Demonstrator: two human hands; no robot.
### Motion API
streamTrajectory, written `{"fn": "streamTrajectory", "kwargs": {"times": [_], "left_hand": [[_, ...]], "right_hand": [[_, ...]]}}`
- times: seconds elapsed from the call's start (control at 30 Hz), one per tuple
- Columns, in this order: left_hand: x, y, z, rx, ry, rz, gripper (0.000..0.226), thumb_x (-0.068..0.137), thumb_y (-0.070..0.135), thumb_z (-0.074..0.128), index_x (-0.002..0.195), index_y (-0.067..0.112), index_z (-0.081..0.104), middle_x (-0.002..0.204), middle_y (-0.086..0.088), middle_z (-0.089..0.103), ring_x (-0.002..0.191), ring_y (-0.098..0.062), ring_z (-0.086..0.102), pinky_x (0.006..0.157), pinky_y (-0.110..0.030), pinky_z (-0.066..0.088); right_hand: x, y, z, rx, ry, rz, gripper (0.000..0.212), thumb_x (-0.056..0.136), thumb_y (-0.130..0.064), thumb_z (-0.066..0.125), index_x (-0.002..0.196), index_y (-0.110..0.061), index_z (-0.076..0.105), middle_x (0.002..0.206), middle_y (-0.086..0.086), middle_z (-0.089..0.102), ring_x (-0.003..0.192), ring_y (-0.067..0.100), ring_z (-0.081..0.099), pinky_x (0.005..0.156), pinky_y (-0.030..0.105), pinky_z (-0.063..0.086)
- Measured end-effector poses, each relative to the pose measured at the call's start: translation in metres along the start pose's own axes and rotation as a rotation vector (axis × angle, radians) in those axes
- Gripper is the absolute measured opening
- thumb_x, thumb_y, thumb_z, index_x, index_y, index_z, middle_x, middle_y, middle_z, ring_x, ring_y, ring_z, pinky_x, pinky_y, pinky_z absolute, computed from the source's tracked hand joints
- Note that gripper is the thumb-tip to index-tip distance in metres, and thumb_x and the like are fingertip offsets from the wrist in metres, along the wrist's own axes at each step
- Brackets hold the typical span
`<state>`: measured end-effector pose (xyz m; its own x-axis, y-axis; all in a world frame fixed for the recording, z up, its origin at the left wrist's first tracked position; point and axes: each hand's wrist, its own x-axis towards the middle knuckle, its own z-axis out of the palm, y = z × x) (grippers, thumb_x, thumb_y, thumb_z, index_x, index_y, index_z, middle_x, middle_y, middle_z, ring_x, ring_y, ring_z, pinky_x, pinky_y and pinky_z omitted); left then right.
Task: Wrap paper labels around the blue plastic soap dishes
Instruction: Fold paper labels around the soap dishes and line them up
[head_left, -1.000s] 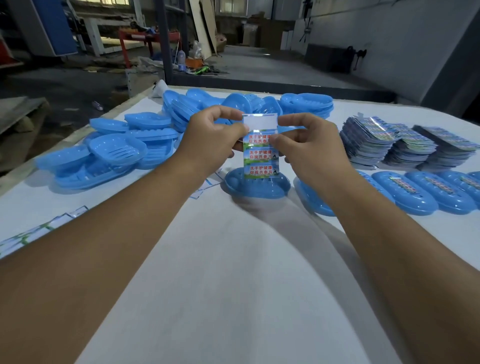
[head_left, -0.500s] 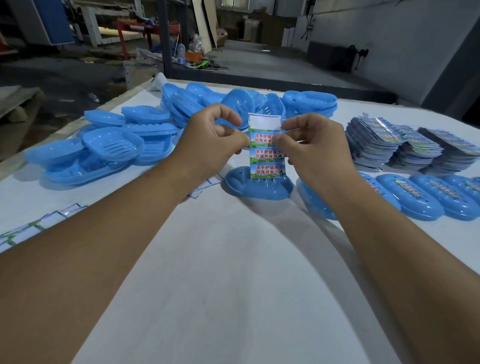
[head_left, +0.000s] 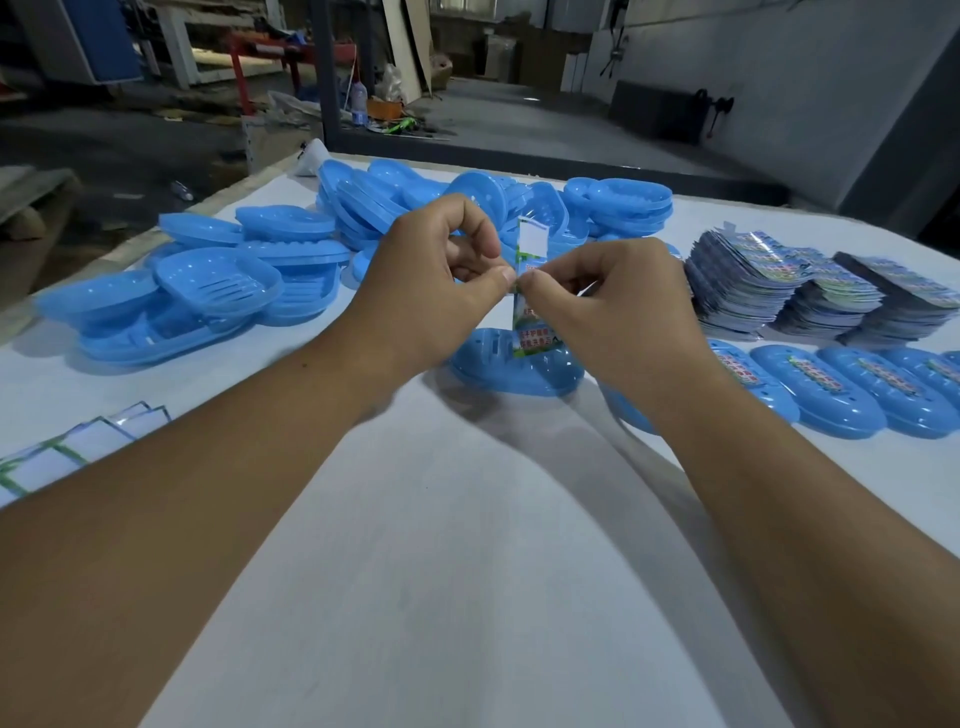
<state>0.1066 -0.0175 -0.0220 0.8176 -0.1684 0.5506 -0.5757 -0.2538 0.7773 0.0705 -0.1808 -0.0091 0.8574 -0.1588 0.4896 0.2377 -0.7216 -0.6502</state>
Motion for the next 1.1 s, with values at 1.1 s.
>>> {"fn": "streamTrajectory", "kwargs": {"times": [1.1], "left_hand": [[0.003,0.000,-0.008,0.169,0.052,-0.182,0.019,0.073,0.015,0.072,0.070,0.026,0.056,0.050,0.016,0.056,0.046,0.002,0.047,0.051,-0.014,0.038]], "right_hand": [[0.006,0.005,-0.005,0.134,-0.067,0.134,0.029,0.082,-0.031,0.068,0.072,-0.004,0.074,0.070,0.015,0.068,0.053,0.009,0.047,0.052,0.027,0.043]]}}
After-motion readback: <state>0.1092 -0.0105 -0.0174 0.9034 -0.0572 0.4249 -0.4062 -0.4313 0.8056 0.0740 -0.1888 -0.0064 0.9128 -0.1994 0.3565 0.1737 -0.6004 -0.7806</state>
